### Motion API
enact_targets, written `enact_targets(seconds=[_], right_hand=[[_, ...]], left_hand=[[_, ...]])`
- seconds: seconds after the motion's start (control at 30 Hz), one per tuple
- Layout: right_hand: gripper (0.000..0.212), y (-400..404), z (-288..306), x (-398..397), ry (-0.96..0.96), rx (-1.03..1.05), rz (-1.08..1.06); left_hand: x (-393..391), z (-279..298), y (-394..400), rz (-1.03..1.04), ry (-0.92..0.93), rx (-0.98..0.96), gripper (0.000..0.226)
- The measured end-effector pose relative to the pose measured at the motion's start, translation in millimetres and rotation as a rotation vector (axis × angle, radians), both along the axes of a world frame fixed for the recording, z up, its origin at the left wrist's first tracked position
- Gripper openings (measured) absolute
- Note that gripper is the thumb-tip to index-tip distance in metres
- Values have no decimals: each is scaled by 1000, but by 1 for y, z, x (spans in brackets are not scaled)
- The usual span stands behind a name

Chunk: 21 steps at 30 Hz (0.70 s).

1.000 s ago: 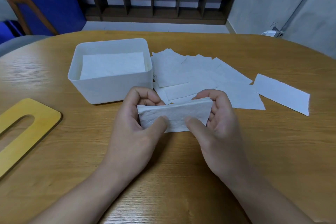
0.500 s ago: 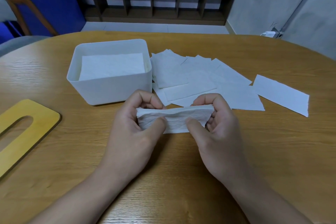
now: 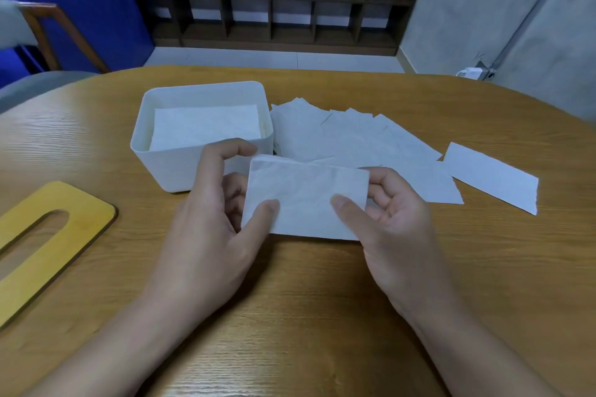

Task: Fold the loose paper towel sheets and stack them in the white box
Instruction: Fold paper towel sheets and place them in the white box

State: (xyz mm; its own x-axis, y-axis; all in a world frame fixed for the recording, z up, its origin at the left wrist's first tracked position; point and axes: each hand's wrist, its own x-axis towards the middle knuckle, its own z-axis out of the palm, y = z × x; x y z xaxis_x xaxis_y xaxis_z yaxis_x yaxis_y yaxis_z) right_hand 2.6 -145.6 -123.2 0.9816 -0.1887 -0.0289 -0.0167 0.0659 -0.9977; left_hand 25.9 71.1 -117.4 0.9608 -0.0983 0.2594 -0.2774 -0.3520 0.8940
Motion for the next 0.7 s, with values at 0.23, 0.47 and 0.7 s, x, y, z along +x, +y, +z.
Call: enact_targets(seconds=[0.23,0.47,0.7], right_hand=[[45,11,15,-2,-119,-155,-156],[12,37,60,42,-217,-359,-73],[15,75,71,123,-330,-759,45]], left_hand=[[4,20,13,43,-82,-66,62],[32,37,44,222,-269,34,20],[70,27,77,426,-293,228,13]])
